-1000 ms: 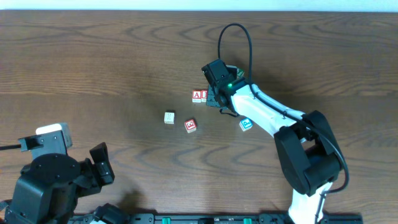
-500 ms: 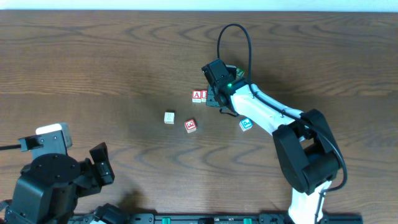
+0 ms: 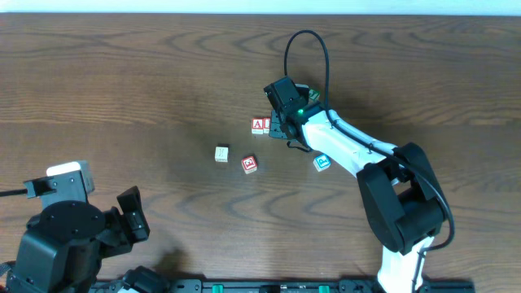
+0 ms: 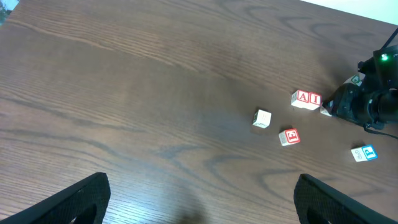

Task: Spell out Ai2
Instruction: 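Lower the 2 block beside the I block and open the right gripper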

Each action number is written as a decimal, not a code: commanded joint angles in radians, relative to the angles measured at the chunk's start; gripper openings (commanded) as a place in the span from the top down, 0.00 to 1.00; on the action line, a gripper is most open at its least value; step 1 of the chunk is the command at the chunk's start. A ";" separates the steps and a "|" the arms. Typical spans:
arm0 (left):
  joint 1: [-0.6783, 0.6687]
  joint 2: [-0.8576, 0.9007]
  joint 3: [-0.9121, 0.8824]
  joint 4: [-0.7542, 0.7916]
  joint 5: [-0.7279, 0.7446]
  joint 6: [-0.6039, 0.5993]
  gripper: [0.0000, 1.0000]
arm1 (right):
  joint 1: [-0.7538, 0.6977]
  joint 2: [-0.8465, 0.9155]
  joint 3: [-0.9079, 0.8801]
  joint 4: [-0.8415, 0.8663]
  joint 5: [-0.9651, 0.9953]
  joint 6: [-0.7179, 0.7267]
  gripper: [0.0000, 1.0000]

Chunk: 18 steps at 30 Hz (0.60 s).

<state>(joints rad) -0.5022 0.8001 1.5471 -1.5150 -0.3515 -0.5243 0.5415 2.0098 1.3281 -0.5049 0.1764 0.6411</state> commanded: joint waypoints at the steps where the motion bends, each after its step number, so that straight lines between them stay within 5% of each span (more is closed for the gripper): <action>1: -0.002 -0.004 0.006 -0.003 -0.023 -0.008 0.05 | -0.006 0.021 0.037 -0.004 0.018 -0.011 0.61; 18: -0.002 -0.004 0.006 -0.017 -0.023 -0.008 0.04 | -0.006 -0.002 0.120 -0.121 0.108 0.009 0.53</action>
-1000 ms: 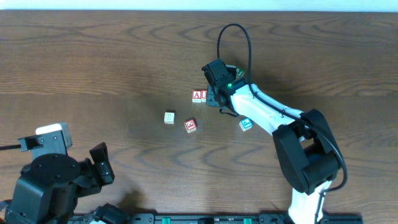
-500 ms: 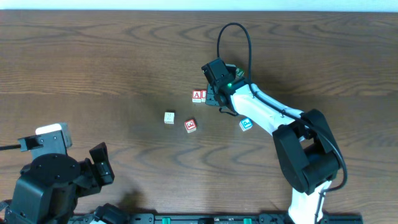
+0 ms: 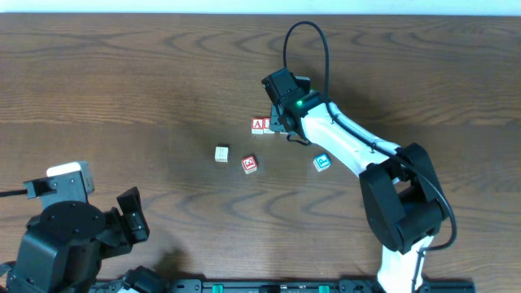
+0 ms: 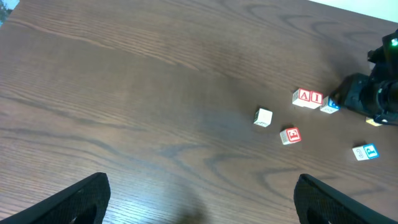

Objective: Spell out Ai2

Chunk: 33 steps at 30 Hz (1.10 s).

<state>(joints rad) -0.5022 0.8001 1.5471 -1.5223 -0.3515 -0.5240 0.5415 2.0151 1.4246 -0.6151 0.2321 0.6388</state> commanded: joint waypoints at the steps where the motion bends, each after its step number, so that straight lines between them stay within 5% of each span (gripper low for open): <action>1: -0.002 -0.004 0.006 -0.013 -0.023 -0.008 0.05 | -0.006 -0.014 0.023 -0.026 0.073 0.038 0.55; 12: -0.002 -0.004 0.006 -0.037 -0.023 -0.008 0.05 | -0.042 -0.021 0.011 -0.097 0.108 0.120 0.75; 33: -0.002 -0.004 0.006 -0.036 -0.023 -0.016 0.05 | -0.084 0.000 -0.026 -0.051 -0.023 0.118 0.69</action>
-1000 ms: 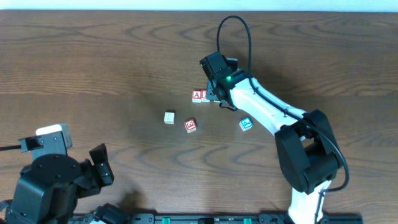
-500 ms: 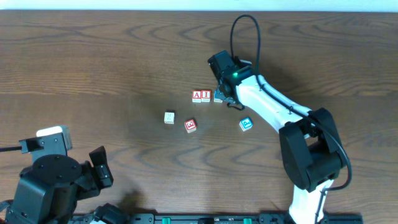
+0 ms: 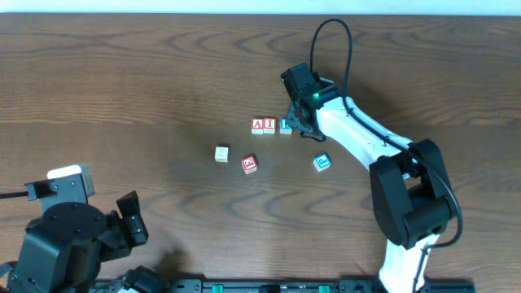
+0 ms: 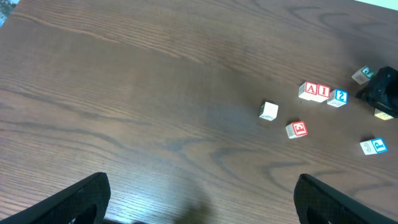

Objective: Spell out Ai2

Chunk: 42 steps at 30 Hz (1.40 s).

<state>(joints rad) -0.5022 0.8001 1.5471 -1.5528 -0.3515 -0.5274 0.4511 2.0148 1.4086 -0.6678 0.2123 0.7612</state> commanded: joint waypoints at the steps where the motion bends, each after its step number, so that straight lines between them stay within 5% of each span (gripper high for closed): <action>1: -0.002 -0.004 0.006 -0.005 -0.023 -0.013 0.05 | 0.006 0.000 -0.010 0.000 -0.003 -0.004 0.69; 42: -0.002 -0.004 -0.017 -0.005 -0.025 -0.027 0.04 | 0.028 0.002 -0.050 0.067 -0.040 -0.013 0.57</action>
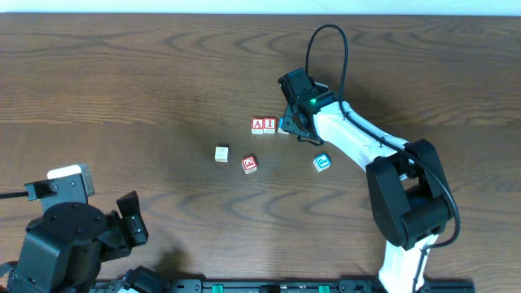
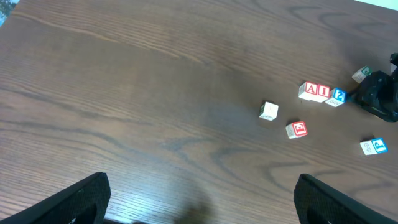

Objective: Spell out Ai2

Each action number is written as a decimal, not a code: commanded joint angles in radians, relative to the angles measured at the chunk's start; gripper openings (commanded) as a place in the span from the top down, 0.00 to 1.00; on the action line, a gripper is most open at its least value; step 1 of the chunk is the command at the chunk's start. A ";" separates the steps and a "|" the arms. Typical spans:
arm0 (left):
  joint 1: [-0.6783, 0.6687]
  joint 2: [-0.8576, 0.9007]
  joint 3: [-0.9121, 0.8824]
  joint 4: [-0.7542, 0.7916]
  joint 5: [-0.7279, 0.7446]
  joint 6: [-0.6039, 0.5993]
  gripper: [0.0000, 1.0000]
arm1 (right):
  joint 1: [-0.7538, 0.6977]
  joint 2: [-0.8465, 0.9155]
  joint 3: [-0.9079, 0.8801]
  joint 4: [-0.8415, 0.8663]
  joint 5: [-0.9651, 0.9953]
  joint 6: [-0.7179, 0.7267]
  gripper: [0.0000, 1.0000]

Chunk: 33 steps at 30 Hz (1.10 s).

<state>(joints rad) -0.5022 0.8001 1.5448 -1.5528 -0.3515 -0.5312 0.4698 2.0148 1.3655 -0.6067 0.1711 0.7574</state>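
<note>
Three blocks lie in a row at mid-table: a red A (image 1: pixel 257 124), a red I (image 1: pixel 269 124) and a blue 2 (image 1: pixel 282 125). The left wrist view shows the same row: A (image 2: pixel 305 91), I (image 2: pixel 322 91), 2 (image 2: pixel 337 96). My right gripper (image 1: pixel 293 126) is low against the right side of the 2 block, and its black head (image 2: pixel 376 101) hides its fingers. My left gripper (image 2: pixel 202 208) hangs open and empty over the near-left table, far from the blocks.
Loose blocks lie nearby: a cream one (image 1: pixel 221 153), a red one (image 1: pixel 249 164) and a blue one (image 1: pixel 321 162). A green-marked block (image 2: pixel 362 73) sits behind the right gripper. The left arm's base (image 1: pixel 69 240) fills the near-left corner.
The right gripper has come back left from a little right of the 2 block and is now against its right side. The 2 block sits slightly closer to the I. The left arm is unchanged.
A and I stood together while the right gripper was down just right of them, covering that spot. Then the blue 2 showed at its tip beside the I. Then the gripper stood clear to the right, with the 2 on the table. Now it touches the block again.
</note>
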 commanded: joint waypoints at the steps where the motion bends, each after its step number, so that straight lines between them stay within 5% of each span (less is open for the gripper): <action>1: -0.002 -0.004 -0.018 -0.005 -0.026 -0.024 0.04 | 0.010 0.002 -0.007 0.006 0.001 -0.011 0.57; 33: -0.002 -0.003 -0.023 0.017 -0.026 -0.027 0.05 | 0.016 0.002 -0.007 0.042 0.016 -0.026 0.51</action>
<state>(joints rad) -0.5022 0.8001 1.5265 -1.5372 -0.3519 -0.5503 0.4782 2.0148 1.3655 -0.5671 0.1711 0.7479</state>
